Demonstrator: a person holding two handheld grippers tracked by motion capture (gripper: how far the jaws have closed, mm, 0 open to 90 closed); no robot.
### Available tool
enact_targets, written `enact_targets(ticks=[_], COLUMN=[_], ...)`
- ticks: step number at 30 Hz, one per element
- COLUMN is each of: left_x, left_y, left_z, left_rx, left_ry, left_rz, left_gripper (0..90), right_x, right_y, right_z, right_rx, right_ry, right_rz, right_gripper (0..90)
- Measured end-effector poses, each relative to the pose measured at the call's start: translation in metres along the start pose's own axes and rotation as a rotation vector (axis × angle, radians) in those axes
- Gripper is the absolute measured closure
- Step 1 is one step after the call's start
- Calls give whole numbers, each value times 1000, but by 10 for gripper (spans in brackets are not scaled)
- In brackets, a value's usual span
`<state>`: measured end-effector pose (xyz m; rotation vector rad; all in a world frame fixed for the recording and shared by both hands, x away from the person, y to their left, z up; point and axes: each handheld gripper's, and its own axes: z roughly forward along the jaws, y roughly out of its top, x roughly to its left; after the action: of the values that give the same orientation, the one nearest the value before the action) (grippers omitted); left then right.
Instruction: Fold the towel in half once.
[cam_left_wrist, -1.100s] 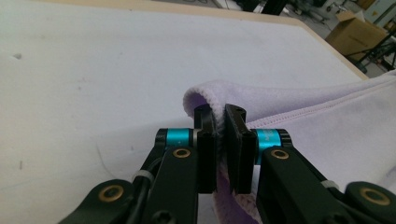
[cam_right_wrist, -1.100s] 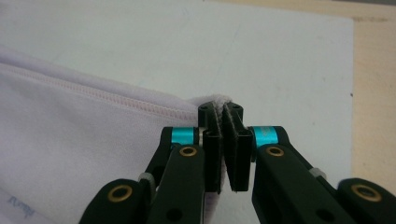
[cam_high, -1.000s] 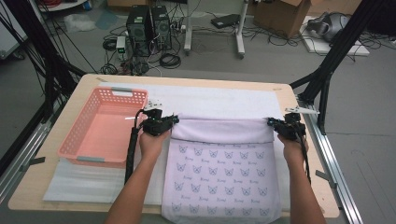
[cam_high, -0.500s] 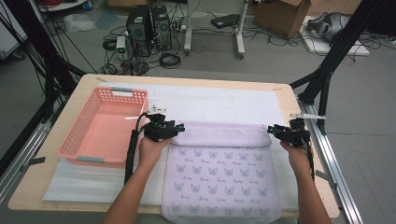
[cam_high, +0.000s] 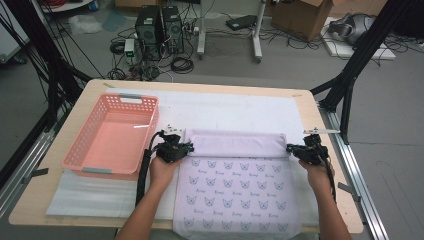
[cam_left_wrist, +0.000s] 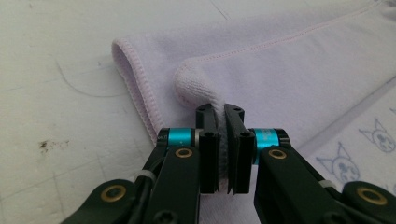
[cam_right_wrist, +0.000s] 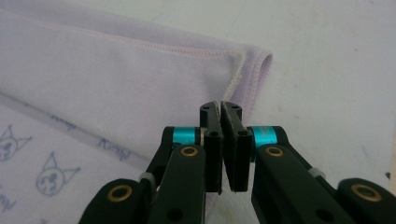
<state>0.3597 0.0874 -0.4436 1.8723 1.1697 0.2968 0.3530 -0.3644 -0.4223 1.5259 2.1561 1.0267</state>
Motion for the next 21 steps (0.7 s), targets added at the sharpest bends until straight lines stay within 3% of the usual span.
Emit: enact_targets(ticks=[3,7,10,21], left_x=[-2,-4,-8,-11], left_y=[-3,-10,-14,-34], left_z=[-5,-12,-19,-36], left_rx=[-35,-31,-69,-102], left_ry=[-7,-22,-37,-63], left_rz=[7,19,22,46], left_gripper=[849,847,846,837], right_x=[-2,-2,1,11], right_y=[-7,-18,-26,-51], right_z=[-6,-14,-20,-34], right_rx=[-11,-34,-54,-101], right_ry=[7,28,43,71], right_rz=[5,5,-2,-18], right_gripper=[874,874,873,873])
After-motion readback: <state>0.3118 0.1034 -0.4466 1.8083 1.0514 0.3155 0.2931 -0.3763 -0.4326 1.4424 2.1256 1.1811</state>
